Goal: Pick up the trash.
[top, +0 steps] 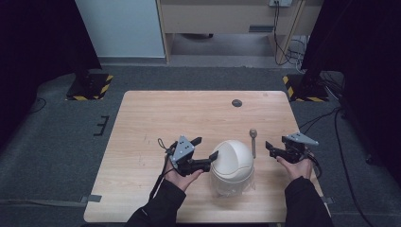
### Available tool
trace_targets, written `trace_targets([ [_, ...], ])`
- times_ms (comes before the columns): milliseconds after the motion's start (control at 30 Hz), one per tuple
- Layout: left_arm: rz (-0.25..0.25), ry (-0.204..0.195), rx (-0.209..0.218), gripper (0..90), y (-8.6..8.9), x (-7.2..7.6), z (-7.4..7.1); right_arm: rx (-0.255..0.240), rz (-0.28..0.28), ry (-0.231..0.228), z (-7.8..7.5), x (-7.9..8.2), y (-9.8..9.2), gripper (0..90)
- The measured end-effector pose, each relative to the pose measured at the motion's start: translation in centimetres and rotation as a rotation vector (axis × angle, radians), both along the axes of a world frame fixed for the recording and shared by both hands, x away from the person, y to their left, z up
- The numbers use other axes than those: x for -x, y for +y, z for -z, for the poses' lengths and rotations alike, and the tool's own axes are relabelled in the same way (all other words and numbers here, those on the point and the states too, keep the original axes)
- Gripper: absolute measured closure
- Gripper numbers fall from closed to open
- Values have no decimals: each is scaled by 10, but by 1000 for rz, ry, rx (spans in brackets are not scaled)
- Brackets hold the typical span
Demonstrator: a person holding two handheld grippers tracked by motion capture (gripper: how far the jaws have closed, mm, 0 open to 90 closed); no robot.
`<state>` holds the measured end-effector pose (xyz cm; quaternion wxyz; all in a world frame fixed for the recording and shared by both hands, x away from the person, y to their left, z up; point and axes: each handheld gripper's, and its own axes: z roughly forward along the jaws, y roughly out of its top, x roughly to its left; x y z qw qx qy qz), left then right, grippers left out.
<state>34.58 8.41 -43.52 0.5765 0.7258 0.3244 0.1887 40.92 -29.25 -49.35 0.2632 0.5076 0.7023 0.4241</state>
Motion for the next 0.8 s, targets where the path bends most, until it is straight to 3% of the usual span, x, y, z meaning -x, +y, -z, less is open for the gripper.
trace_targets([
  [33, 8, 9, -32, 205, -5, -1, 4, 0, 0, 1, 0, 0, 0, 235],
  [167, 19, 29, -80, 202, -11, -2, 10, 4, -5, 2, 0, 0, 1, 234],
  [267, 28, 24, -65, 202, -10, 1, 11, -1, -5, -4, -1, 0, 1, 234],
  [400, 20, 9, -76, 200, 1, 5, 6, -4, -4, -11, -3, -1, 1, 234],
  [500, 4, 9, -60, 198, 10, 5, 4, -9, 3, -23, -6, -5, 2, 239],
  [800, 19, 26, -64, 188, -7, -1, 12, -11, 7, -39, -8, -9, 6, 241],
])
